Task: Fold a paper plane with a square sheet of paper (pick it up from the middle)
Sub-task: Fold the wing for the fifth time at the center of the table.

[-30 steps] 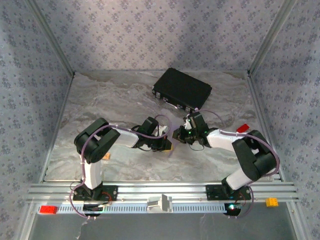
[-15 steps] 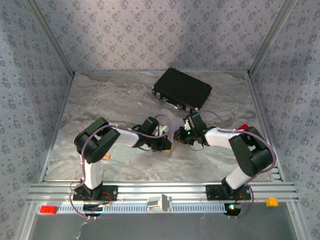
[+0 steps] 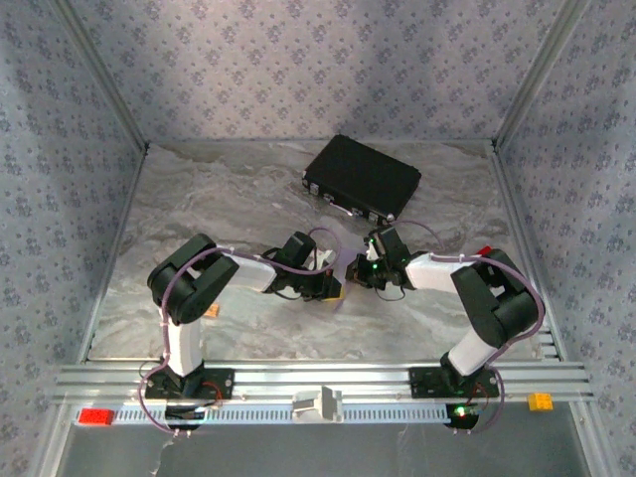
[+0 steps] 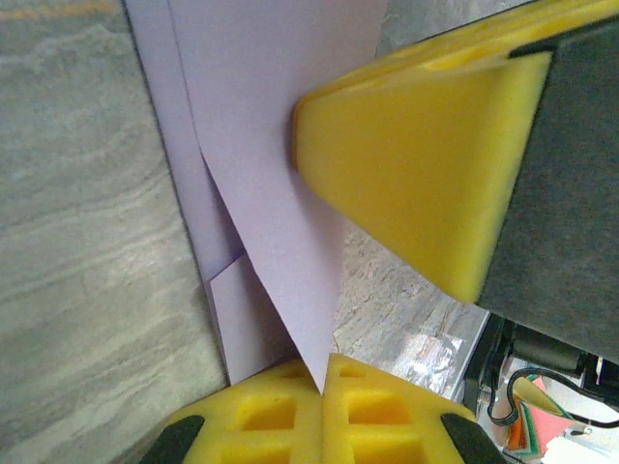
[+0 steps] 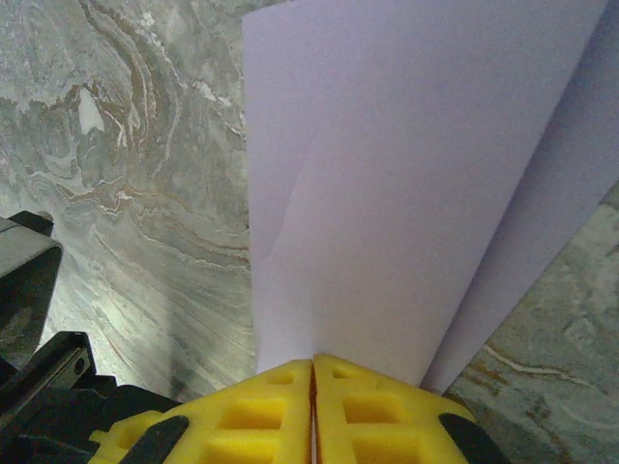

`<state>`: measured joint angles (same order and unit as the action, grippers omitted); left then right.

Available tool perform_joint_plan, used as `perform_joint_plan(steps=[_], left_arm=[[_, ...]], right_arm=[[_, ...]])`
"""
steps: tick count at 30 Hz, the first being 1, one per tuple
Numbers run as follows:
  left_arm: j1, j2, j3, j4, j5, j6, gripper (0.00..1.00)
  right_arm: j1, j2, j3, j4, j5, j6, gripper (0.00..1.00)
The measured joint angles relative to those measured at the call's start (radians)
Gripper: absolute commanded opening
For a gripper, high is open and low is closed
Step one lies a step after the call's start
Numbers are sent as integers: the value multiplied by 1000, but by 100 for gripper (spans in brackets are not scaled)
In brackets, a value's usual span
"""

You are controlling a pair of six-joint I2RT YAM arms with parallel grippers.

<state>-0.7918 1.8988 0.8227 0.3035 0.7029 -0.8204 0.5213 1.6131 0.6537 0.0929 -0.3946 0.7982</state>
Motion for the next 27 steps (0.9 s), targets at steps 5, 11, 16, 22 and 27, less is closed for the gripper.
perform_joint_plan(steps=[5,11,16,22,27], left_arm=[[-7,-13,3,-21,-23,1,7],[-26,-41,3,-53,-64,0,10],[-29,-48,2,-58,-63,-1,11],[-29,-66,-27,-47,-56,-12,9],[-29,-66,-39,-27,-49,-21,0]], right_arm=[[0,-2,-8,8,3,-3,10],[-6,-10,-23,15,3,-3,10],[-8,-10,-23,16,2,-3,10],[-8,-10,-23,16,3,-3,10],[-8,-10,-25,18,2,-3,10]])
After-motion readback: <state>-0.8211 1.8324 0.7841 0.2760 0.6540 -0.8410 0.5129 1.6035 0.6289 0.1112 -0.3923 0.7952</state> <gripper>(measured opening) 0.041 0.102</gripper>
